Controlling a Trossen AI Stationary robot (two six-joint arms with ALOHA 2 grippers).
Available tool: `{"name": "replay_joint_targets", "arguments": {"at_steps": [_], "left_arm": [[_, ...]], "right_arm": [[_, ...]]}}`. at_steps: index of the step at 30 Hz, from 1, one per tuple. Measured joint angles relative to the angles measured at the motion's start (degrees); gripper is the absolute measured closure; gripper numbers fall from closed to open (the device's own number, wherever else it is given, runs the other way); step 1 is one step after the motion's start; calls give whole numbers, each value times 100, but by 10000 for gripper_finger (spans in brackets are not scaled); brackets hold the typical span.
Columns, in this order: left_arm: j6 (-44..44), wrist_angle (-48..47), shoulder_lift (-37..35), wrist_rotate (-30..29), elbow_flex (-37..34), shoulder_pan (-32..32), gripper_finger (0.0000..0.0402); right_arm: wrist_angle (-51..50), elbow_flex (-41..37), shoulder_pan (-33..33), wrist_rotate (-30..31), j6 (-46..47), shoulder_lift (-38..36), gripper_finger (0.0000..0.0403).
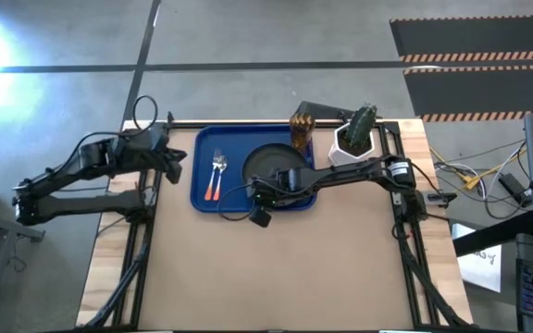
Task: Pick and place plate/cup/fork/spoon on tray
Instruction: Adjust the black plate on the blue tray
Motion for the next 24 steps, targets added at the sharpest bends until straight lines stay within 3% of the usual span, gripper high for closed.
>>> {"name": "replay_joint_targets", "arguments": {"at_steps": [11, 24], "left_arm": [[9, -78, 87, 3, -26, -1, 387], [11, -62, 107, 21, -26, -1, 387]], "right_arm": [[114, -190, -111, 162, -381, 0, 394], [535, -605, -427, -457, -280, 0, 394]]}}
